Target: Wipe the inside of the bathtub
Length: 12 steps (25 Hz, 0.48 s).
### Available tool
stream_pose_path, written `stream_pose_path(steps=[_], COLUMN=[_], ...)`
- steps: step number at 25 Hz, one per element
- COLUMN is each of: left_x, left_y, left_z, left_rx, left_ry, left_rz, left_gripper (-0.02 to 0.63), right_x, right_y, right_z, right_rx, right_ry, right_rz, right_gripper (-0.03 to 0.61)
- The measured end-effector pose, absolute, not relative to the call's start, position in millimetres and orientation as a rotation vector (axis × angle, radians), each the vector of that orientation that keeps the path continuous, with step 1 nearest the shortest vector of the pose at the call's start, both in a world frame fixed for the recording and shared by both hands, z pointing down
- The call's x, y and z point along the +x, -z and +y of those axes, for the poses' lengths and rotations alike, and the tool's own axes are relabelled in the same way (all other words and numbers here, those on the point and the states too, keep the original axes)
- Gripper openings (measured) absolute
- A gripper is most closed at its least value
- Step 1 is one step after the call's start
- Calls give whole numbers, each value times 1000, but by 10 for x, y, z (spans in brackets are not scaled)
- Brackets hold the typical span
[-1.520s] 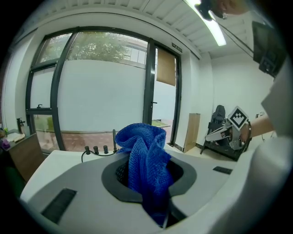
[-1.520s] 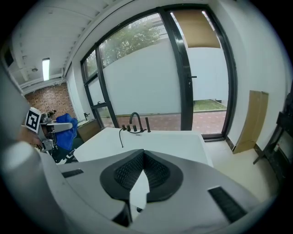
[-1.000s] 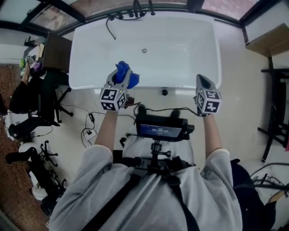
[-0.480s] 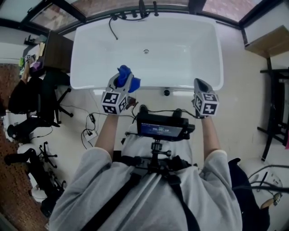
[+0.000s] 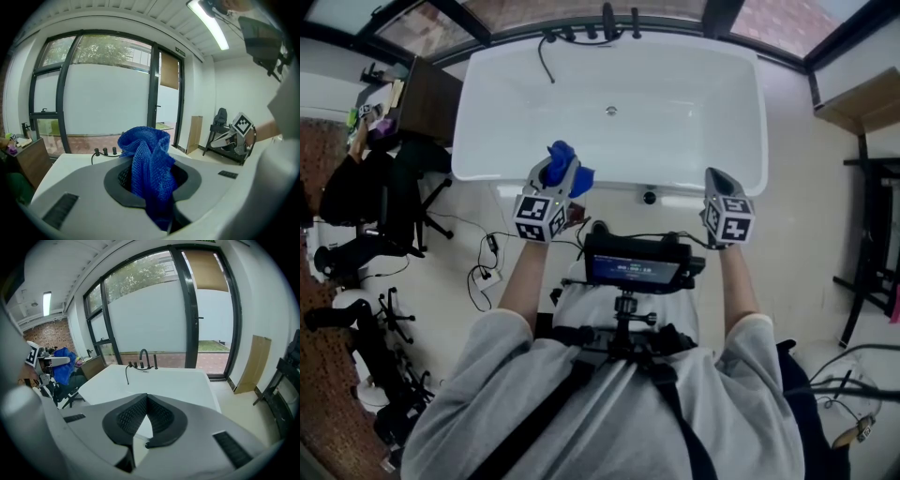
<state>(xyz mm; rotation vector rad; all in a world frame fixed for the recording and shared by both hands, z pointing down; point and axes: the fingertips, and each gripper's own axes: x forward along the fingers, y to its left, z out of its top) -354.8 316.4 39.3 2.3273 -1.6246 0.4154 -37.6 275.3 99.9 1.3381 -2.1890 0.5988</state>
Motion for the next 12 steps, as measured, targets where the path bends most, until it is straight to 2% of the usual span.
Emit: stream_pose_path(steps=[12], left_x=[-3466], left_y=[-410], left_z=[3277], left_rx=[2321], left_ry=[-398], left_rz=[-1638], left_gripper=[84], right_x=[-311], right_y=[-982], right_z=[2809], right_rx=[1331], right_ry=[-587], right_rz=[-2199], right_gripper=[9])
